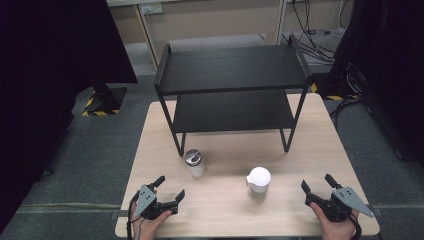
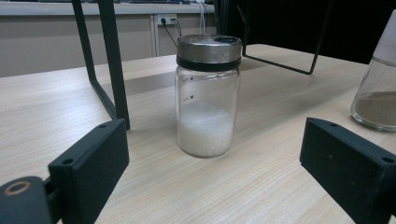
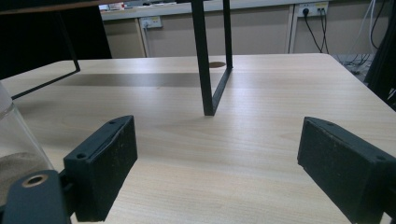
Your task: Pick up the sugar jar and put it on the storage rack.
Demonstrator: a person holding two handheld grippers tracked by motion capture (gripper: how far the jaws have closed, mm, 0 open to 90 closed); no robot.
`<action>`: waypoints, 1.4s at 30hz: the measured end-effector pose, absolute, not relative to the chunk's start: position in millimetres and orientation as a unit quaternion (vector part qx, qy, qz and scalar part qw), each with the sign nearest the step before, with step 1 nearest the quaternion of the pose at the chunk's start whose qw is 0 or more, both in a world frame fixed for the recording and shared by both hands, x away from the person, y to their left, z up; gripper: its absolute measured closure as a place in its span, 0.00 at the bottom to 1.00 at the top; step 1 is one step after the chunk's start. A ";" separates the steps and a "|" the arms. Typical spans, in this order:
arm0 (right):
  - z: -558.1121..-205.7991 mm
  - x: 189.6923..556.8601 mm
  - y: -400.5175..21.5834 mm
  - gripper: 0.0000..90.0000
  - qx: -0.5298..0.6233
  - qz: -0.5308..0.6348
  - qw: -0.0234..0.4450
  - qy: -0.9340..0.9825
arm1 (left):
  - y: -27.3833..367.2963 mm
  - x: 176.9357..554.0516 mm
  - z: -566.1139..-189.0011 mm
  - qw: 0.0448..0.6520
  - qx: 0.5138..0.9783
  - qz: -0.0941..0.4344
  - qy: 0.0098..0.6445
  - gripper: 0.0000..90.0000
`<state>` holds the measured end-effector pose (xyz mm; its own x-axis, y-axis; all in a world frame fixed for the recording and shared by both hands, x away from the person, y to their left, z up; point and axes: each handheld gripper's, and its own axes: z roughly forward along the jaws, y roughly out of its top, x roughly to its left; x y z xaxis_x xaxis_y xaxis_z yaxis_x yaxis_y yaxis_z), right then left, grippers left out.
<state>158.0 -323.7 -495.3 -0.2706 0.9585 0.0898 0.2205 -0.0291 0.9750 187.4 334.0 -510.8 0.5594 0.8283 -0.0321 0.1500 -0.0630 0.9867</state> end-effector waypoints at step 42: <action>-492.7 159.8 -322.7 0.12 0.497 0.518 0.349 0.602 | 277.7 264.0 -490.6 0.533 0.702 0.273 0.387 0.18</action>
<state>159.8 -322.7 -492.7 -0.2624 0.9604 0.0939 0.2371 -0.0302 0.9710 264.0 277.7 -490.6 0.5516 0.8337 -0.0282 0.2512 -0.1338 0.9586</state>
